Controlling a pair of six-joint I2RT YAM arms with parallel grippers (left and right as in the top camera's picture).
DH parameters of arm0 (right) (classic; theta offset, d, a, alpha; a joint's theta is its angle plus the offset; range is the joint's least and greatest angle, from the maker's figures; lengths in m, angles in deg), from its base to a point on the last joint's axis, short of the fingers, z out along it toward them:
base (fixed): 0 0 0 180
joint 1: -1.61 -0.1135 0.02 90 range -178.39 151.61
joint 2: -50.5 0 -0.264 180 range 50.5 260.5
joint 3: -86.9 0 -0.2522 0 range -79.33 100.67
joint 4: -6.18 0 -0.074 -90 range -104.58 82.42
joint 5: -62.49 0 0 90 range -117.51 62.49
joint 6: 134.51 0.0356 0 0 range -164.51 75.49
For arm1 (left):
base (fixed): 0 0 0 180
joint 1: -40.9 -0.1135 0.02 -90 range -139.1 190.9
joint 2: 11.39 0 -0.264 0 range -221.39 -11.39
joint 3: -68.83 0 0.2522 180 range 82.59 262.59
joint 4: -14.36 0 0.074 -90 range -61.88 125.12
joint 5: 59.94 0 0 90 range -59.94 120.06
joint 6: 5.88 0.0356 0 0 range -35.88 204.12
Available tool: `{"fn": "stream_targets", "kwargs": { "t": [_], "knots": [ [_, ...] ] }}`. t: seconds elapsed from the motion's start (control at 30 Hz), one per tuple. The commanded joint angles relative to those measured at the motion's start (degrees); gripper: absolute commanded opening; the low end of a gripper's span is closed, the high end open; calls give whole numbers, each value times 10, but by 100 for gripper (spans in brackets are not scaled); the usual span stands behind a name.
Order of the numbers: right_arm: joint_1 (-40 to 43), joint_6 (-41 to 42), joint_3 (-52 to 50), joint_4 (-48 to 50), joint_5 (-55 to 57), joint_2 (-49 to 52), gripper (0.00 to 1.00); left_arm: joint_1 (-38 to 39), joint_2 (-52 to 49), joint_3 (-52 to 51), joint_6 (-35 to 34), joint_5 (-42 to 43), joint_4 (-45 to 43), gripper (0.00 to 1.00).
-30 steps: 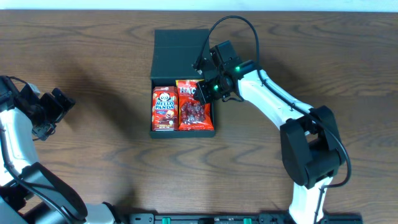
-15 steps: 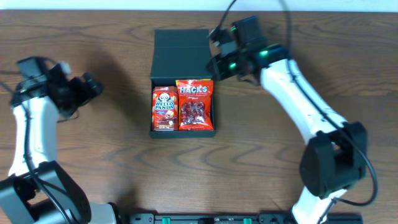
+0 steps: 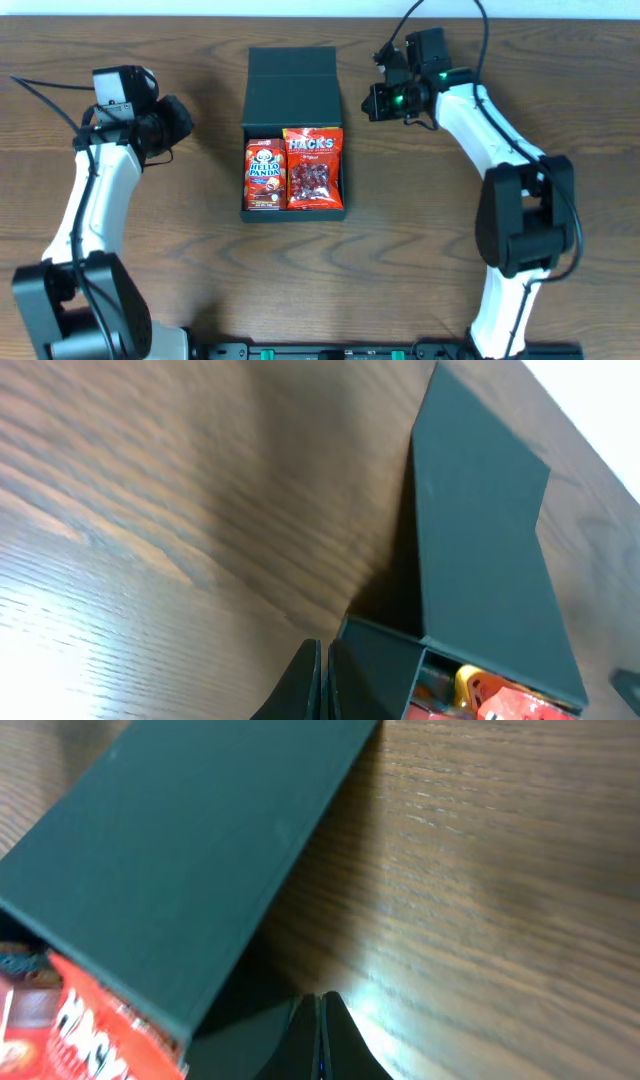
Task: Pack container
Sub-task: 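Move both grippers to the box lid's top corners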
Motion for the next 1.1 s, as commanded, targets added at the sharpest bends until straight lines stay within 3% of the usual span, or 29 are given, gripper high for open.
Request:
{"fn": "stream_targets", "kwargs": {
  "t": [0.0, 0.33, 0.7, 1.07],
  "knots": [
    [0, 26, -1, 17, -36, 28, 2, -1, -35, 11, -16, 49, 12, 6],
    [0, 49, -1, 75, -82, 86, 2, 5, -108, 11, -44, 94, 1, 6],
    [0, 91, -1, 155, -133, 115, 2, 10, -167, 16, -132, 136, -135, 6],
    [-1, 102, -1, 165, -137, 116, 1, 39, -285, 161, -162, 151, -128, 6]
  ]
}}
